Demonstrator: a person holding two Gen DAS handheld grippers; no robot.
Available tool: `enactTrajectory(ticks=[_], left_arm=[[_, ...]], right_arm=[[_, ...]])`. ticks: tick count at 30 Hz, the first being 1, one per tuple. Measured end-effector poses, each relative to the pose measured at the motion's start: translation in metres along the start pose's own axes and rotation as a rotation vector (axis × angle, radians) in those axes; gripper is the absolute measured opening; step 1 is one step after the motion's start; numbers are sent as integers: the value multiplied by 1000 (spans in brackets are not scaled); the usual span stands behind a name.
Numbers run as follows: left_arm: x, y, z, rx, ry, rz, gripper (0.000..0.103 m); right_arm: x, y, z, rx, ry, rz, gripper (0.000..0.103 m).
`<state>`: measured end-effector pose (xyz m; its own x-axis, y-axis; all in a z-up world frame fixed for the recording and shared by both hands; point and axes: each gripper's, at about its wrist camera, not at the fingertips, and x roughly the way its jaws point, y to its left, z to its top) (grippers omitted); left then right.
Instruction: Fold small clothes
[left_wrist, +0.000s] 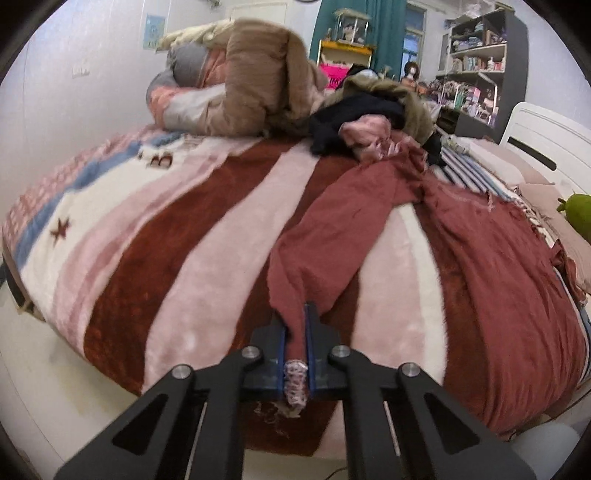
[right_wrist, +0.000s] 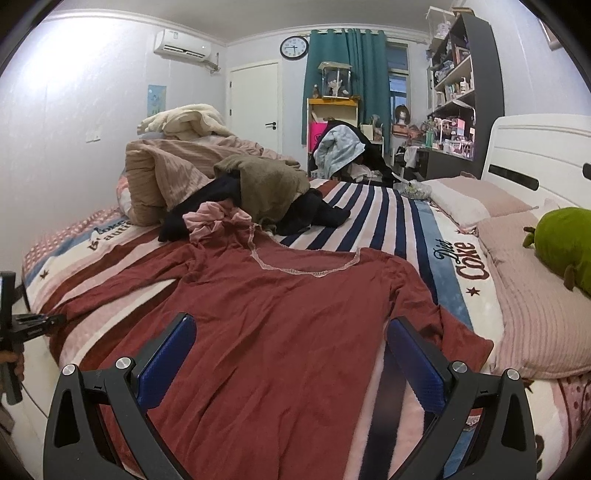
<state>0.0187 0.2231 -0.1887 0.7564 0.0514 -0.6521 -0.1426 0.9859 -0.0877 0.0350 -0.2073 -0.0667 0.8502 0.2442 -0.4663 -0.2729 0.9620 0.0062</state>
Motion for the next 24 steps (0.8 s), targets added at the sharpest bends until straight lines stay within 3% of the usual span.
enactTrajectory(ticks=[9,11,17,24], left_arm=[[-38,-51,57,67,-151,-76,6],[-43,-72,69,79,-175,-128,6],[-45,-132,88,140,-200,-243,6],[-39,-221,84,246,-178,-381,6]], right_arm=[[-3,-4,-1,18,-17,14,103],[-7,-9,-1,25,-23,17,103],[-15,-24,-3,50,-43,16,103],[-24,-49,-11,91,-56,-3,103]])
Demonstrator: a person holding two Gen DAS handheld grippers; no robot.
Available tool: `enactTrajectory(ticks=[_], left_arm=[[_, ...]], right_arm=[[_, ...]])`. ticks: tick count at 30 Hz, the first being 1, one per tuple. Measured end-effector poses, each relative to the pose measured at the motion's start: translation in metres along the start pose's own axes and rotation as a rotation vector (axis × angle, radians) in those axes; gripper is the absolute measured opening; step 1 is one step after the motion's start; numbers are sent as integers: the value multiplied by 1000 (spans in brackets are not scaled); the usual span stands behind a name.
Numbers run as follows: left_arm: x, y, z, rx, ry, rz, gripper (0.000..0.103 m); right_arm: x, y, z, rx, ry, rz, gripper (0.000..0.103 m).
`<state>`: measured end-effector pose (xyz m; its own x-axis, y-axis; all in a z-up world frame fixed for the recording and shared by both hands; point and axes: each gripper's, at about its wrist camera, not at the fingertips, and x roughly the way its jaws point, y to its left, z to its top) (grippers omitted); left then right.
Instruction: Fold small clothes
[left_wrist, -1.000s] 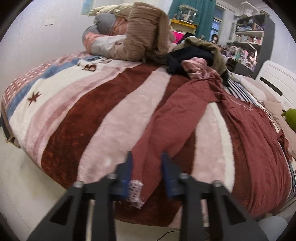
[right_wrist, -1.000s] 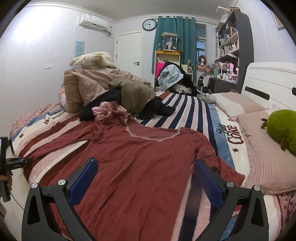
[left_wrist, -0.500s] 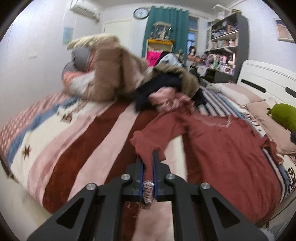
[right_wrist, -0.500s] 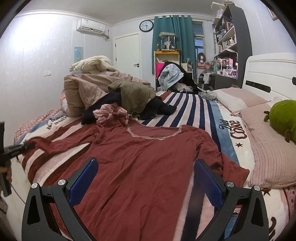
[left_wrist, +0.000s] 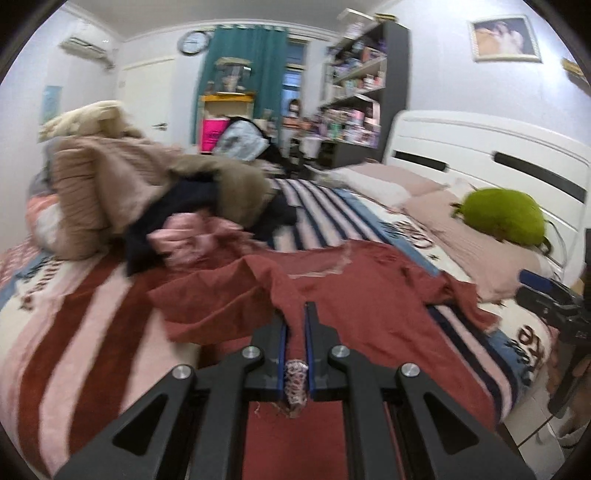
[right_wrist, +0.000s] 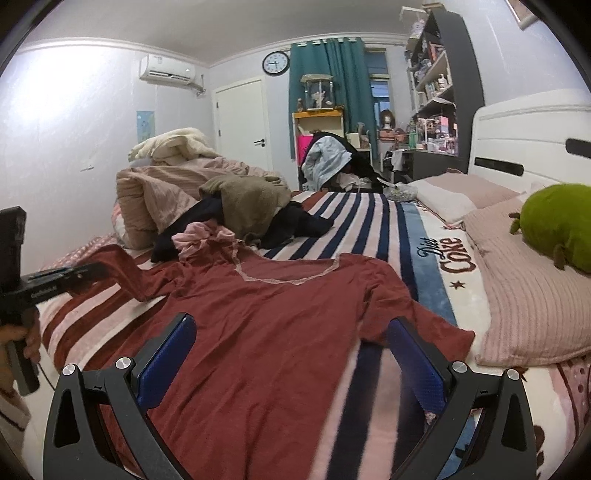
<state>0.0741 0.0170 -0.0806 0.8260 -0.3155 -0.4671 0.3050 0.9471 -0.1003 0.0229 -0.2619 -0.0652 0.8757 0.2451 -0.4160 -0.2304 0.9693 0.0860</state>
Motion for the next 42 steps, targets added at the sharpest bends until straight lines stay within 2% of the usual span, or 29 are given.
enactTrajectory(ticks=[4,9,12,15,16,17,18,20,24,26,29,31,34,39,40,41,42], left_arm=[[31,-45,-9,31,75,-158,6],[67,-90,-33,95,190,-221,7],[81,-99,-48,105,244,-238,9],[90,-102,-57,94,282,-258,16],[93,-100,-60,92,293,-263,24],[94,-101,-62,90,302,-264,37],[95,-101,-64,90,305,-265,43],[91,-99,-64,89,295,-273,65],[72,-89,-60,85,269,-287,78],[57,-77,-56,69,244,-275,84],[37,-56,-52,45,211,-236,85],[24,-39,-52,24,188,-197,86],[5,-6,-51,-10,153,-97,87],[-16,48,-52,-72,108,39,88],[-19,58,-52,-84,102,61,88],[-22,65,-52,-88,96,82,88],[-25,72,-52,-90,89,100,88]], right_arm=[[-5,-15,-6,26,-7,-20,103],[-10,-32,-14,62,-8,-30,103],[-11,-38,-19,67,0,-37,103],[-10,-42,-23,63,12,-50,103],[-9,-43,-25,60,17,-53,103],[-7,-43,-26,58,22,-54,103],[-6,-43,-27,56,26,-54,103],[-4,-41,-28,54,35,-37,103],[1,-37,-27,56,34,-4,103],[4,-34,-26,58,43,6,103],[11,-22,-21,44,52,36,103],[23,-11,-16,18,100,84,103],[41,14,-10,-56,144,104,103],[77,54,-2,-117,209,241,103],[87,60,0,-124,233,278,99],[94,65,0,-128,254,301,86],[110,74,2,-140,306,334,78]])
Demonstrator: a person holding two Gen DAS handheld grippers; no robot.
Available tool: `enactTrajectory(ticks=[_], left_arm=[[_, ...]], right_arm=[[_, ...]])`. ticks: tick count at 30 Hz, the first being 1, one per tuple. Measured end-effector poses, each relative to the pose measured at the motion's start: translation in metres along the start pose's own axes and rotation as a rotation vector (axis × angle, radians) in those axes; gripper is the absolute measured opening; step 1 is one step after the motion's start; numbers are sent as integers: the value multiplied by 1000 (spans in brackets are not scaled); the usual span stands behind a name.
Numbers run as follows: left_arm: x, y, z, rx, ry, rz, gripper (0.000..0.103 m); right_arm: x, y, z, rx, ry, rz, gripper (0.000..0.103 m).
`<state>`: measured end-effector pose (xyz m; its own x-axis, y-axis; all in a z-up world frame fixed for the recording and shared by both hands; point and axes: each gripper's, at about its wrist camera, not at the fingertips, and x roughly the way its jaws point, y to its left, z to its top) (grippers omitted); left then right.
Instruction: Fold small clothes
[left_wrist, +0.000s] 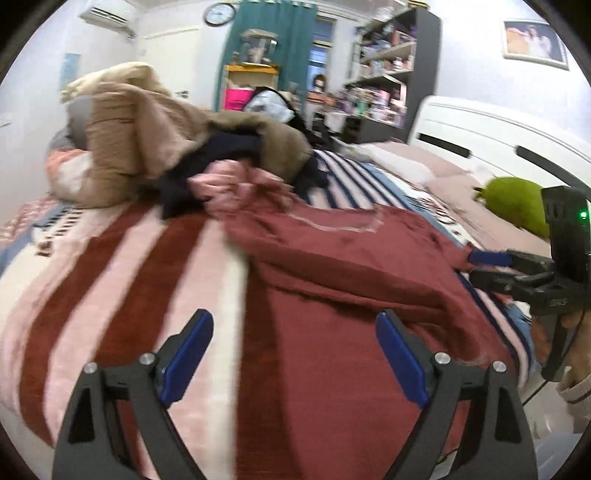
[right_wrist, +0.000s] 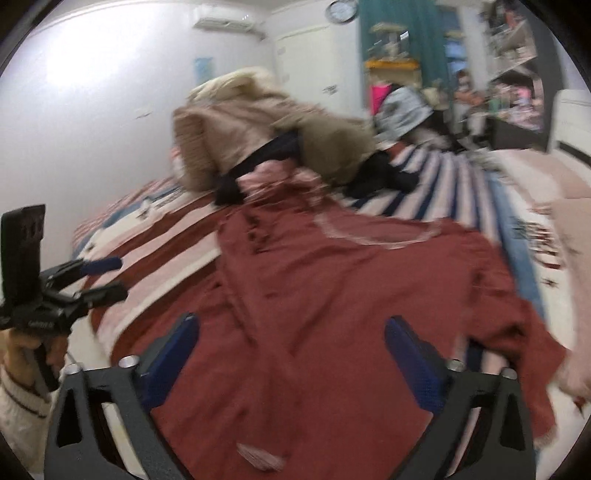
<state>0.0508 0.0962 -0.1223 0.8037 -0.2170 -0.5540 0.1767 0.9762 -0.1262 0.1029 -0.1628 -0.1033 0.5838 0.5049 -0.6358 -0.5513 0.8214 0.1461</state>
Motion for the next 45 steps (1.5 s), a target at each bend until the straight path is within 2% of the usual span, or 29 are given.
enactTrajectory(ticks=[1,6,8,9,12,14,17,18,19,20,23,26,30,33,38,39,41,42,45], left_arm=[[-2,8,1,-7,-8,14,88],[-5,40,5,-60,-26,44,88],[-2,46,7,-70,-28,51,88],[-1,47,7,-75,-27,50,88],[4,50,6,-85,-22,46,88],[8,50,6,-84,-14,52,88],[14,50,4,-97,-4,40,88],[14,50,4,-102,-1,33,88],[16,50,4,-104,2,28,88],[18,49,4,-101,6,28,88],[21,47,4,-96,9,35,88],[23,45,4,-98,14,35,88],[23,40,4,-88,15,32,88],[24,36,6,-81,16,27,88],[26,28,8,-76,14,21,88],[26,27,8,-76,15,20,88],[26,24,9,-77,15,16,88],[27,25,9,-77,16,15,88],[26,23,10,-72,15,15,88]], right_arm=[[9,4,2,-10,23,16,67],[60,19,19,-76,128,106,63],[73,23,25,-90,159,133,54],[79,26,28,-98,172,141,53],[103,33,36,-128,222,136,47],[115,36,39,-145,250,114,32],[129,37,41,-169,303,131,30],[133,35,41,-162,314,143,28],[134,34,41,-150,321,151,20],[135,30,41,-133,326,152,6],[131,19,44,-77,280,132,2],[120,0,44,11,228,131,0],[110,-22,43,73,205,83,0],[110,-34,37,94,231,73,0],[106,-38,29,104,253,123,3],[105,-37,29,107,250,152,5],[107,-34,31,103,257,181,35],[108,-31,31,89,267,180,39],[121,-24,34,58,304,193,35]])
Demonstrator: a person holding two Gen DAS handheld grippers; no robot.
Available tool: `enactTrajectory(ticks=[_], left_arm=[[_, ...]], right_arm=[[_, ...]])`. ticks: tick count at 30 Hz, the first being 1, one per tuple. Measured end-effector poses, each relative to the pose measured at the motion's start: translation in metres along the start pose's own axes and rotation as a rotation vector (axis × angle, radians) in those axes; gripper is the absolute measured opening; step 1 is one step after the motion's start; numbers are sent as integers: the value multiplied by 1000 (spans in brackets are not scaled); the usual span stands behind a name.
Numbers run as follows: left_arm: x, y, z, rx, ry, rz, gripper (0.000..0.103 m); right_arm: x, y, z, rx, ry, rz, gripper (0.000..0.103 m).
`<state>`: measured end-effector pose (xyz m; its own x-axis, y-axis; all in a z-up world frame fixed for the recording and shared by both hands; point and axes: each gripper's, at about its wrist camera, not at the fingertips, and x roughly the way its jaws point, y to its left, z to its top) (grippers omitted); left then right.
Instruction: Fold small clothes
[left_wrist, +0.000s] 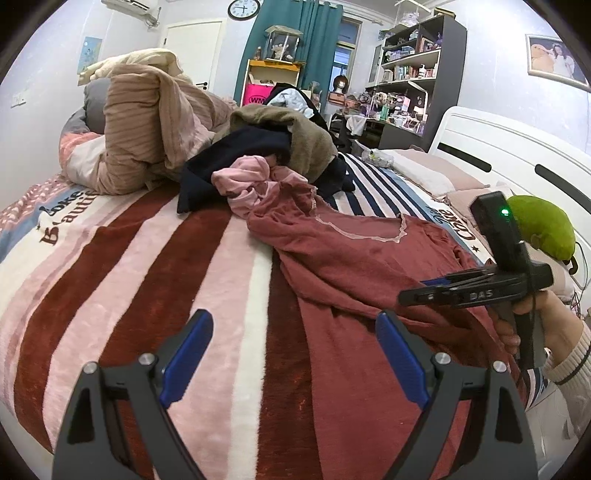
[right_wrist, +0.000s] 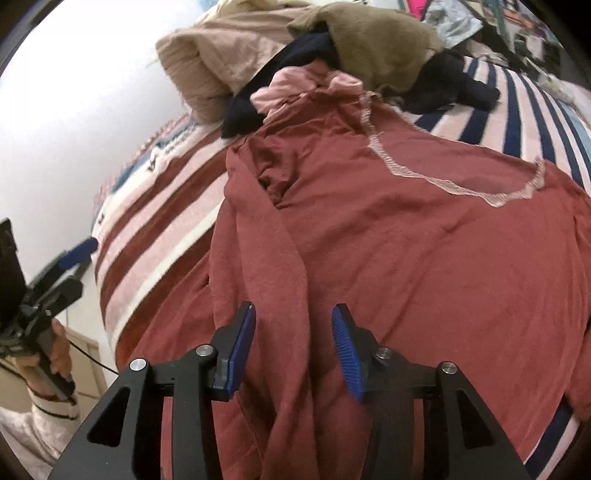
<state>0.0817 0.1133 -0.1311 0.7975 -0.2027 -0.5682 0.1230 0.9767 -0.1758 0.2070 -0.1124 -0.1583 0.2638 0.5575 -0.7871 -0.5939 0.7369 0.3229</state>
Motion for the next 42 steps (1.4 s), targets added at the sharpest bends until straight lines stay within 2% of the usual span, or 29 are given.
enactTrajectory(ticks=[2,5,8,12,19,23,28,37,39,40,41,42], left_arm=[[-1,1,1,-1,-4,0,88],[-3,6,0,-8,-6,3,88],[-2,11,-1,-13,-2,12,88],[-2,15,-1,-18,-1,11,88],[0,15,-2,-25,2,13,88],[1,12,-2,-16,7,10,88],[2,9,-1,-16,5,4,88],[0,0,2,4,5,2,88],[0,-1,2,7,4,1,88],[-1,-2,2,9,4,0,88],[-2,-3,2,12,2,-1,88],[-2,-4,3,14,1,-3,88]], right_arm=[[8,4,3,-9,31,23,3],[4,8,4,-33,-10,-52,0],[-13,-8,4,41,-95,-87,0],[-21,-27,-1,84,-98,-97,0],[-39,-53,-14,155,-136,-174,0],[-48,-67,-26,201,-126,-167,0],[-50,-77,-45,232,-94,-223,0],[-64,-70,-56,221,-104,-236,1],[-76,-65,-59,216,-126,-227,4],[-82,-63,-62,216,-136,-223,11],[-88,-60,-66,216,-149,-210,25],[-91,-56,-69,216,-154,-203,30]])
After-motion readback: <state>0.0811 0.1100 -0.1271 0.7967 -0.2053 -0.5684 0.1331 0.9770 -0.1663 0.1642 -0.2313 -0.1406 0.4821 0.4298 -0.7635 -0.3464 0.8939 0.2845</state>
